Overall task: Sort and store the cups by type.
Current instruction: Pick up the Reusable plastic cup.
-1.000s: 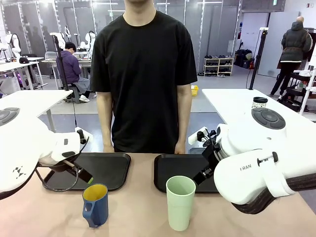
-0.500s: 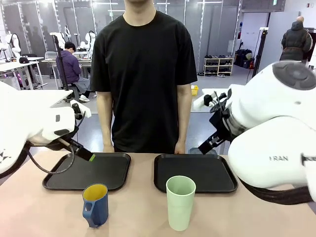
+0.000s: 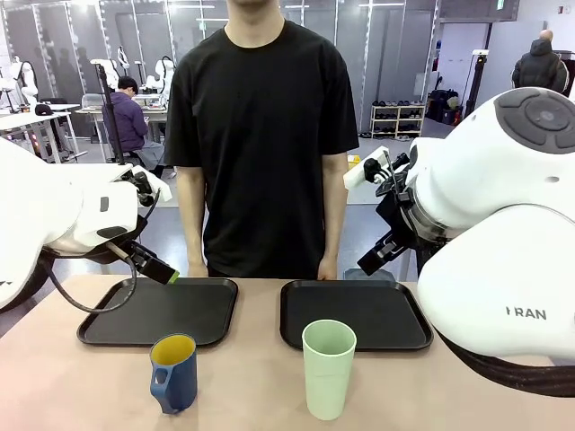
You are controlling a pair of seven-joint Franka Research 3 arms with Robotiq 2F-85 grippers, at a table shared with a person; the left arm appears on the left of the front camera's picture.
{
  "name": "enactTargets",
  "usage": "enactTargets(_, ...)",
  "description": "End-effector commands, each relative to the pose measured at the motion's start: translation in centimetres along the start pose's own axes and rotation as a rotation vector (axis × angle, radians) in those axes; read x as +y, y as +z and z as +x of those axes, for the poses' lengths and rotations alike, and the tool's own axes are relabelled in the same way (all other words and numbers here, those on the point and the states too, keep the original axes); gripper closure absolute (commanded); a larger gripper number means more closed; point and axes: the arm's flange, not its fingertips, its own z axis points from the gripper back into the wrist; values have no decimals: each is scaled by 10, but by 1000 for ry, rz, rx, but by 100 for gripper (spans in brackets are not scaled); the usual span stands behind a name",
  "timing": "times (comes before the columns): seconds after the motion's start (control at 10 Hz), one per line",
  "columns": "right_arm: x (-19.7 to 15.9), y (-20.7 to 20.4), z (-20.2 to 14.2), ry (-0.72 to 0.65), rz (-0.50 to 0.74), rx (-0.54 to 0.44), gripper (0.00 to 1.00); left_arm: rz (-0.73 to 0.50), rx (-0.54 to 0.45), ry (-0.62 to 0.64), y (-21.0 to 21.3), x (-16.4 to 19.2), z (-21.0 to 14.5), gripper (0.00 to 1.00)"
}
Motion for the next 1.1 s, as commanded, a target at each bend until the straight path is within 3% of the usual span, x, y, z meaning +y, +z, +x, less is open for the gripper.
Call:
enactTargets(0.0, -12, -8, -25, -60, -47, 18, 0, 56, 8, 6, 7, 0, -24, 0)
enactTargets(0.2, -55, -22, -34, -161, -92, 76, 0, 83, 45, 83, 2, 42, -27, 0)
enactTargets(0.3, -73, -28, -36, -170, -52, 64, 0, 92, 61, 122, -4, 69, -32, 0)
enactTargets(0.6, -131, -69, -47, -285, 6, 213, 0, 44, 149, 287, -23, 143, -54, 0)
enactTargets(1.0, -169, -124, -75, -428, 88, 296, 0, 60, 265, 428, -55, 189, -81, 0)
